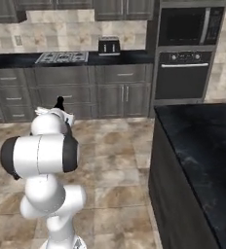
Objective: Place the large bottle from the dining counter next to the other large bottle outside the sink, and place the small bottle from the dining counter next to the other small bottle inside the sink.
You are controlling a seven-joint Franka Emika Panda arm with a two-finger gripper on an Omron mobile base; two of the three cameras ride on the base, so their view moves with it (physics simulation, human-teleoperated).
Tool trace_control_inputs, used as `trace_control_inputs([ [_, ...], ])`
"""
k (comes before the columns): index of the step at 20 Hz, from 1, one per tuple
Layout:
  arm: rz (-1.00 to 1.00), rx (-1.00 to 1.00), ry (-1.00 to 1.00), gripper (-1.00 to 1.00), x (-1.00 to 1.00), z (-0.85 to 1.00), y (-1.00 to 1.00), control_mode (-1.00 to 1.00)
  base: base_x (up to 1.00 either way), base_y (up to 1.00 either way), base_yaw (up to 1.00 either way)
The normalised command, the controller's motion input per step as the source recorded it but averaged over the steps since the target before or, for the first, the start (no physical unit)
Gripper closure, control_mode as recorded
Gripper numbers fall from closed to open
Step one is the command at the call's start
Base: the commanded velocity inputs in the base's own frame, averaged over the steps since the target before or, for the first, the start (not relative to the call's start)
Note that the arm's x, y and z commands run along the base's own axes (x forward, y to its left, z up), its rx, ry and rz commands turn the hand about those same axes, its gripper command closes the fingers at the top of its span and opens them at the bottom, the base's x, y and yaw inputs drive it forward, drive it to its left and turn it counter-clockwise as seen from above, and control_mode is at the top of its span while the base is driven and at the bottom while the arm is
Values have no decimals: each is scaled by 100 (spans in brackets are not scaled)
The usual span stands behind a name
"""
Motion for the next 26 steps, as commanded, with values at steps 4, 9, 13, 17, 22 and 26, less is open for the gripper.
trace_control_inputs([
  [4, 0, 0, 0, 100, 0, 0, 0, 100, 77, 97, -23],
  [9, 0, 0, 0, 100, 0, 0, 0, 100, 71, 88, -25],
  [13, 0, 0, 0, 100, 0, 0, 0, 100, 62, 73, -28],
  [17, 0, 0, 0, 100, 0, 0, 0, 100, 58, 70, -32],
  [22, 0, 0, 0, 100, 0, 0, 0, 100, 51, 71, -32],
  [26, 0, 0, 0, 100, 0, 0, 0, 100, 40, 62, -32],
])
